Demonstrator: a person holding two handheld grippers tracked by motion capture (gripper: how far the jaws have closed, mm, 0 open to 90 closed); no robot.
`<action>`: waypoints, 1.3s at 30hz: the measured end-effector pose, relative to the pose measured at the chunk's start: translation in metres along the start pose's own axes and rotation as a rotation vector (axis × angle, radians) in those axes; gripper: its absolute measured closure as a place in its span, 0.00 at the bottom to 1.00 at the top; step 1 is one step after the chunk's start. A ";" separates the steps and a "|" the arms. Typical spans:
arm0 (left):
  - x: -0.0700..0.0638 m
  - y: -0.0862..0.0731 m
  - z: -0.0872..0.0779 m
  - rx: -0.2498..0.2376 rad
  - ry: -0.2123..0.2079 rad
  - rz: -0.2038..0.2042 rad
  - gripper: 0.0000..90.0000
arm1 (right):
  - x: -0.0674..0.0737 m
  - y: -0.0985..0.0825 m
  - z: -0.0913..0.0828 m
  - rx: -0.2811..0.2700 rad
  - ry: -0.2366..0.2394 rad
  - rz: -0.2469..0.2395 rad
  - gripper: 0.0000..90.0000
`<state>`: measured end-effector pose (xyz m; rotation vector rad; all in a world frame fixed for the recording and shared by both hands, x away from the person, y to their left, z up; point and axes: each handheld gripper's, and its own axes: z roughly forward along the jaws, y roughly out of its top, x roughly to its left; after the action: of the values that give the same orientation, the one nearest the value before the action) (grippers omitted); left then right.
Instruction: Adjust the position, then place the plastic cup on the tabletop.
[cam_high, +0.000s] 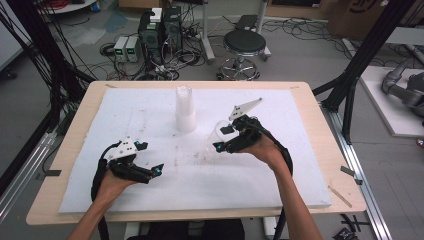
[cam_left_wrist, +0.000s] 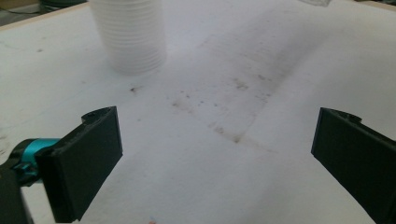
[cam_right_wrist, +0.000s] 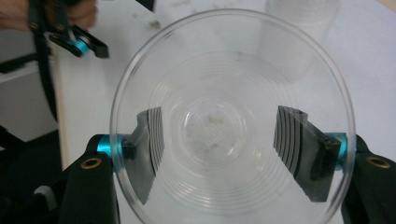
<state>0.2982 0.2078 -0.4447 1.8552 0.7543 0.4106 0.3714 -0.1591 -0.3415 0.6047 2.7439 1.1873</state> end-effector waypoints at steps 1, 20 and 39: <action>0.001 -0.002 -0.001 -0.005 0.008 -0.011 0.02 | -0.002 0.002 0.002 0.028 -0.012 0.008 0.37; 0.010 -0.026 -0.006 -0.073 0.070 -0.066 0.02 | -0.009 0.007 0.011 0.133 -0.050 0.015 0.38; 0.009 -0.026 -0.006 -0.069 0.079 -0.065 0.02 | -0.010 0.003 0.025 0.151 -0.085 0.014 0.38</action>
<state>0.2938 0.2248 -0.4667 1.7539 0.8419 0.4650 0.3870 -0.1440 -0.3580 0.6737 2.7790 0.9392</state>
